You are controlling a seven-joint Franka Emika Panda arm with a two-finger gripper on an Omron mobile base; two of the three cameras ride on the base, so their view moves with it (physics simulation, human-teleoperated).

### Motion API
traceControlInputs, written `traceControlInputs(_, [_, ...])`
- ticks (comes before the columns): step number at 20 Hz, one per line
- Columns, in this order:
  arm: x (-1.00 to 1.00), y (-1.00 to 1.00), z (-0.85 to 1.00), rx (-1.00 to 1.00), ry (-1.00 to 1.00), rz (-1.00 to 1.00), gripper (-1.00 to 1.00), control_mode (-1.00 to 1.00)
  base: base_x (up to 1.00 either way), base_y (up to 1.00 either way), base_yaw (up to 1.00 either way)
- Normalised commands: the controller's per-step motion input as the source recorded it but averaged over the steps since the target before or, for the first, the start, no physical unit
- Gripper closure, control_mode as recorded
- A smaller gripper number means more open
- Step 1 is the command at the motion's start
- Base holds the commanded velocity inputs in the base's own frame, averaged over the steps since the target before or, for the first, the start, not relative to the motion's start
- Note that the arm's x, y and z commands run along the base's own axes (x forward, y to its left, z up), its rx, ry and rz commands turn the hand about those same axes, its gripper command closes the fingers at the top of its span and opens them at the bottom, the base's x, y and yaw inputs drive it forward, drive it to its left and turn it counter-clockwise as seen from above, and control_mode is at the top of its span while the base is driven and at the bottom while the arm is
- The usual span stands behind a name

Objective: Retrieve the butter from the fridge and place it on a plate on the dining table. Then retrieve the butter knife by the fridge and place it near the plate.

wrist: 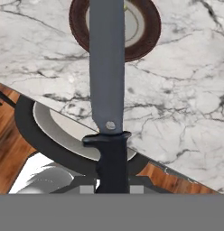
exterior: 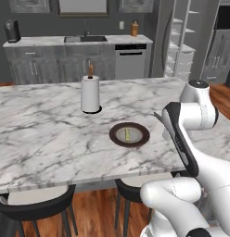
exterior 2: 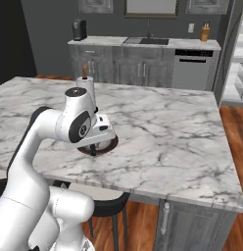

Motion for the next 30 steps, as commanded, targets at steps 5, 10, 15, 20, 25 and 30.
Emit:
traceControlInputs(5, [0.00,0.00,0.00,0.00,0.00,0.00,1.00,1.00,0.47,0.00,0.00])
traceControlInputs(10, [0.00,0.00,0.00,0.00,0.00,0.00,1.00,1.00,0.51,0.00,0.00])
traceControlInputs(15, [0.35,0.00,-0.06,0.00,0.05,-0.02,1.00,-1.00,0.38,0.00,0.00])
traceControlInputs(20, [1.00,-0.03,-0.29,0.00,0.17,-0.10,1.00,-1.00,0.00,0.00,0.00])
traceControlInputs(25, [1.00,-0.25,-0.35,0.00,0.12,-0.13,1.00,-1.00,0.00,0.00,0.00])
traceControlInputs(30, [0.87,-0.24,-0.45,0.00,0.05,-0.15,1.00,-1.00,0.00,0.00,0.00])
